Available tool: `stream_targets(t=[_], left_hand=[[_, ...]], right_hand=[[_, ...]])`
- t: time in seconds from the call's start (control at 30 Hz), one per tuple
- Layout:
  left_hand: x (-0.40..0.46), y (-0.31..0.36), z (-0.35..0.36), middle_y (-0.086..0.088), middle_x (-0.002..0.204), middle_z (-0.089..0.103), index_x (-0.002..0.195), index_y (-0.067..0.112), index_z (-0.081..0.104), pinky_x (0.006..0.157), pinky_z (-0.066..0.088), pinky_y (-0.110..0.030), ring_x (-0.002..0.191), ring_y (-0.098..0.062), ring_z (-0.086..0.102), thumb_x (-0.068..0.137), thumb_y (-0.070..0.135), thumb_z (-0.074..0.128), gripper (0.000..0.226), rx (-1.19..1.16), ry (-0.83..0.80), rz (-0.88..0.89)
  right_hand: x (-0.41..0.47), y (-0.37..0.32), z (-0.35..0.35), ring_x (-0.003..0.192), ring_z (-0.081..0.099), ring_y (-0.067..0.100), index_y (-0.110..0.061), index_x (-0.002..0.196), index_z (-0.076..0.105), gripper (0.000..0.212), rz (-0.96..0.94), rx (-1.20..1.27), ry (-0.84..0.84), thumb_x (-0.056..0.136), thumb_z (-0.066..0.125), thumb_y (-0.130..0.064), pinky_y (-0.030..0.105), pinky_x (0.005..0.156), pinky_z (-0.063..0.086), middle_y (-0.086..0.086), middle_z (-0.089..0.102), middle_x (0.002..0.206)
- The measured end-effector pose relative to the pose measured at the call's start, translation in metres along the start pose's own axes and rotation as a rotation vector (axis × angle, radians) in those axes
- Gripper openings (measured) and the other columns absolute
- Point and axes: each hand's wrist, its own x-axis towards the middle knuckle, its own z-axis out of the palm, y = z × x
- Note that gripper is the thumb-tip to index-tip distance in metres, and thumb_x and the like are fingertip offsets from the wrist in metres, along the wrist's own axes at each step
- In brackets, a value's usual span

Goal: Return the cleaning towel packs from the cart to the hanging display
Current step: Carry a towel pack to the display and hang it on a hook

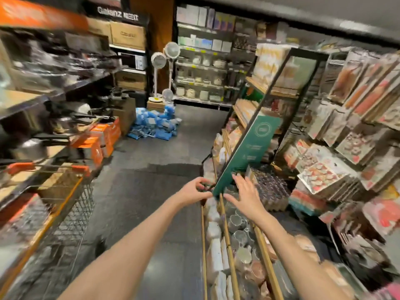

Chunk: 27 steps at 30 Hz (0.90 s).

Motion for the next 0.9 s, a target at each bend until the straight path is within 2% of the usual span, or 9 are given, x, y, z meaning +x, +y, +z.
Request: stream_targets(t=[0.13,0.2,0.33,0.53,0.67,0.73,0.8,0.87,0.9], left_hand=[[0.007,-0.046,-0.07,-0.005,0.132,0.048,0.134,0.026,0.046,0.096,0.045,-0.034,0.115,-0.019,0.05,0.085,0.031,0.068,0.054,-0.006,0.128,-0.057],[0.013,-0.066,-0.106,-0.006,0.135,0.045,0.135,0.027,0.044,0.097,0.043,-0.034,0.12,-0.021,0.047,0.085,0.032,0.068,0.056,-0.014,0.158,-0.073],[0.025,-0.108,-0.173,-0.007,0.137,0.044,0.132,0.03,0.045,0.095,0.041,-0.03,0.121,-0.02,0.046,0.083,0.032,0.07,0.055,-0.031,0.278,-0.08],[0.014,-0.176,-0.255,-0.009,0.136,0.044,0.125,0.032,0.047,0.095,0.034,-0.022,0.131,-0.017,0.04,0.081,0.022,0.073,0.052,-0.086,0.445,-0.124],[-0.005,-0.212,-0.304,-0.004,0.126,0.047,0.126,0.027,0.051,0.093,0.041,-0.028,0.122,-0.021,0.047,0.073,0.025,0.077,0.06,-0.084,0.613,-0.185],[-0.015,-0.231,-0.321,-0.009,0.129,0.048,0.13,0.019,0.051,0.089,0.041,-0.018,0.115,-0.017,0.051,0.074,0.019,0.078,0.062,-0.141,0.695,-0.215],[-0.024,-0.249,-0.332,-0.006,0.13,0.046,0.129,0.024,0.05,0.085,0.034,-0.009,0.108,-0.006,0.049,0.077,0.017,0.076,0.058,-0.176,0.753,-0.235],[-0.035,-0.268,-0.341,0.003,0.129,0.042,0.122,0.04,0.047,0.093,0.034,-0.021,0.113,-0.006,0.042,0.077,0.026,0.074,0.054,-0.215,0.798,-0.274],[-0.04,-0.278,-0.346,0.004,0.131,0.041,0.121,0.042,0.046,0.098,0.035,-0.028,0.12,-0.01,0.04,0.077,0.028,0.073,0.054,-0.229,0.818,-0.303]], right_hand=[[0.057,-0.063,0.039,0.146,0.004,0.022,-0.022,0.15,0.015,0.077,-0.12,-0.032,-0.053,0.089,0.05,-0.054,0.051,0.116,0.013,-0.002,0.012,0.158],[0.086,-0.092,0.055,0.146,0.006,0.023,-0.022,0.15,0.015,0.077,-0.165,-0.064,-0.081,0.089,0.049,-0.055,0.049,0.116,0.014,0.0,0.013,0.158],[0.144,-0.151,0.085,0.145,0.012,0.023,-0.017,0.149,0.018,0.077,-0.24,-0.052,-0.103,0.089,0.05,-0.054,0.047,0.116,0.018,0.003,0.017,0.157],[0.204,-0.238,0.138,0.146,0.007,0.023,-0.021,0.15,0.013,0.079,-0.318,-0.019,-0.218,0.089,0.048,-0.057,0.052,0.116,0.014,-0.002,0.013,0.158],[0.237,-0.294,0.175,0.146,0.007,0.024,-0.02,0.15,0.014,0.077,-0.414,0.01,-0.277,0.09,0.049,-0.053,0.052,0.116,0.015,-0.001,0.015,0.158],[0.25,-0.321,0.195,0.146,0.008,0.024,-0.019,0.15,0.014,0.076,-0.473,0.012,-0.319,0.091,0.05,-0.051,0.051,0.116,0.016,0.001,0.017,0.157],[0.262,-0.347,0.216,0.145,0.01,0.023,-0.02,0.15,0.014,0.077,-0.535,0.027,-0.361,0.09,0.052,-0.05,0.051,0.116,0.016,0.002,0.018,0.157],[0.276,-0.374,0.238,0.145,0.012,0.022,-0.022,0.15,0.015,0.077,-0.589,0.07,-0.407,0.089,0.054,-0.049,0.051,0.116,0.016,0.001,0.019,0.157],[0.283,-0.389,0.249,0.145,0.013,0.022,-0.021,0.149,0.016,0.077,-0.609,0.09,-0.437,0.089,0.055,-0.048,0.05,0.116,0.016,0.002,0.02,0.156]])
